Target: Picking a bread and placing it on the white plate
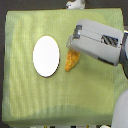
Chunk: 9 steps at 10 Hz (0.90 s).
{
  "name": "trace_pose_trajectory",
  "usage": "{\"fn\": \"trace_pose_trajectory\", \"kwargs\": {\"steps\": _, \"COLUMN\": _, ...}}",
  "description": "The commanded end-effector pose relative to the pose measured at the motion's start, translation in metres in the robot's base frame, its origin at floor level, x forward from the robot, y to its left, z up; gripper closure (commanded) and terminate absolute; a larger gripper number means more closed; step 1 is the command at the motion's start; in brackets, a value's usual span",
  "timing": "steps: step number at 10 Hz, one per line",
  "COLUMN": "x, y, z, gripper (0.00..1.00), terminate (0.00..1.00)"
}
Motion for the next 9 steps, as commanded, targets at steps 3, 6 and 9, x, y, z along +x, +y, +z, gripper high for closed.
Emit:
{"fn": "trace_pose_trajectory", "kwargs": {"steps": 3, "x": 0.0035, "y": -0.0057, "z": 0.0103, "gripper": 1.00, "terminate": 0.00}}
{"fn": "trace_pose_trajectory", "kwargs": {"steps": 6, "x": 0.0050, "y": -0.0095, "z": 0.0143, "gripper": 1.00, "terminate": 0.00}}
{"fn": "trace_pose_trajectory", "kwargs": {"steps": 9, "x": 0.0022, "y": -0.0128, "z": 0.0168, "gripper": 1.00, "terminate": 0.00}}
